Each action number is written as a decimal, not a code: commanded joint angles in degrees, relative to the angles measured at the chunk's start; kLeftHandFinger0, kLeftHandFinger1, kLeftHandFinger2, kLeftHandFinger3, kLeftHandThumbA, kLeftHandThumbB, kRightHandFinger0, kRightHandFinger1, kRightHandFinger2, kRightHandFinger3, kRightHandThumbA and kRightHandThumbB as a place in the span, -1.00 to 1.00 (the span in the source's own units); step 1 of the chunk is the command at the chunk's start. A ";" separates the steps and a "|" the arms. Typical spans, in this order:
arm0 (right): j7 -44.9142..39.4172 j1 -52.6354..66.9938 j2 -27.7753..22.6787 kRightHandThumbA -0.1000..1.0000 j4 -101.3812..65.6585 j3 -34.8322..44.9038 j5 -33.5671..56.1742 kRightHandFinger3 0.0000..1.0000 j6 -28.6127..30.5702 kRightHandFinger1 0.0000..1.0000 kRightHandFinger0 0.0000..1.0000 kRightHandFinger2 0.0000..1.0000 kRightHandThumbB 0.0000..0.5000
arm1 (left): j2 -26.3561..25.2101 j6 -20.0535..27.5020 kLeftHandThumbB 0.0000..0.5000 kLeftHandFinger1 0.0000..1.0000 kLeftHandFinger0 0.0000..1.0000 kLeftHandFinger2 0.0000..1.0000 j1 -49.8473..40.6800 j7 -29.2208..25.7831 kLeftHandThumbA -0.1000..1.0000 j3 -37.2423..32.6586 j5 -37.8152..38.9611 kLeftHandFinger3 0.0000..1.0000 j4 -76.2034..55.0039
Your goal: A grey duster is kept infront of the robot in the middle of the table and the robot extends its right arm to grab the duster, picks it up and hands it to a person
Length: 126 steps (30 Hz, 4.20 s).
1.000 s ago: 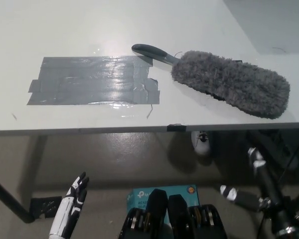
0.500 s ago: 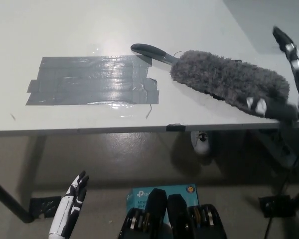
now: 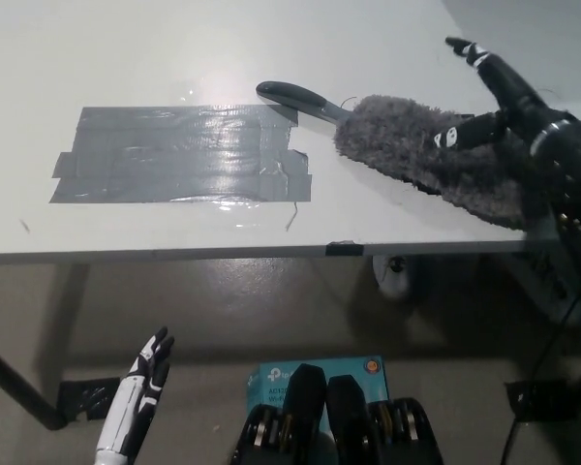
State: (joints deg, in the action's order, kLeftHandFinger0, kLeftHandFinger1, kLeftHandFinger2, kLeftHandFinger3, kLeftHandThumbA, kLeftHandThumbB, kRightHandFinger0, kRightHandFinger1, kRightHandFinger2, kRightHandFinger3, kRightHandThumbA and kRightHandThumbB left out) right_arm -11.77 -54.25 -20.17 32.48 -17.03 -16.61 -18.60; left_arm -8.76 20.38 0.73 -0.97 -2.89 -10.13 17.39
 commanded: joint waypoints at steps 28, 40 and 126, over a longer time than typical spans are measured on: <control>-21.01 -20.01 5.04 1.00 40.78 -13.14 -5.88 1.00 11.47 1.00 1.00 1.00 1.00 | -0.22 2.29 0.35 1.00 1.00 1.00 1.57 -1.99 1.00 0.72 -2.77 1.00 -1.51; -13.92 -17.49 5.11 0.26 46.08 -15.87 -10.12 1.00 6.72 1.00 1.00 1.00 0.76 | -0.42 2.14 0.33 1.00 1.00 1.00 1.87 -1.65 1.00 0.85 -2.70 1.00 -1.95; 5.25 25.92 12.50 -1.00 -27.63 10.07 69.43 1.00 -8.33 -0.12 -1.00 0.55 -0.64 | -0.70 2.13 0.18 1.00 1.00 1.00 5.63 -2.53 1.00 1.67 -3.79 1.00 -0.20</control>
State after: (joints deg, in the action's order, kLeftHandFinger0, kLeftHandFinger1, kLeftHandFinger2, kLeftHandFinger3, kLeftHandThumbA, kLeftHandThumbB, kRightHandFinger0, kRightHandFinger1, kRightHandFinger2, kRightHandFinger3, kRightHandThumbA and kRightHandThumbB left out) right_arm -11.92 -26.87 -7.82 16.69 -6.70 30.47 -24.84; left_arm -8.76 20.48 4.08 -0.98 -2.46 -13.25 18.83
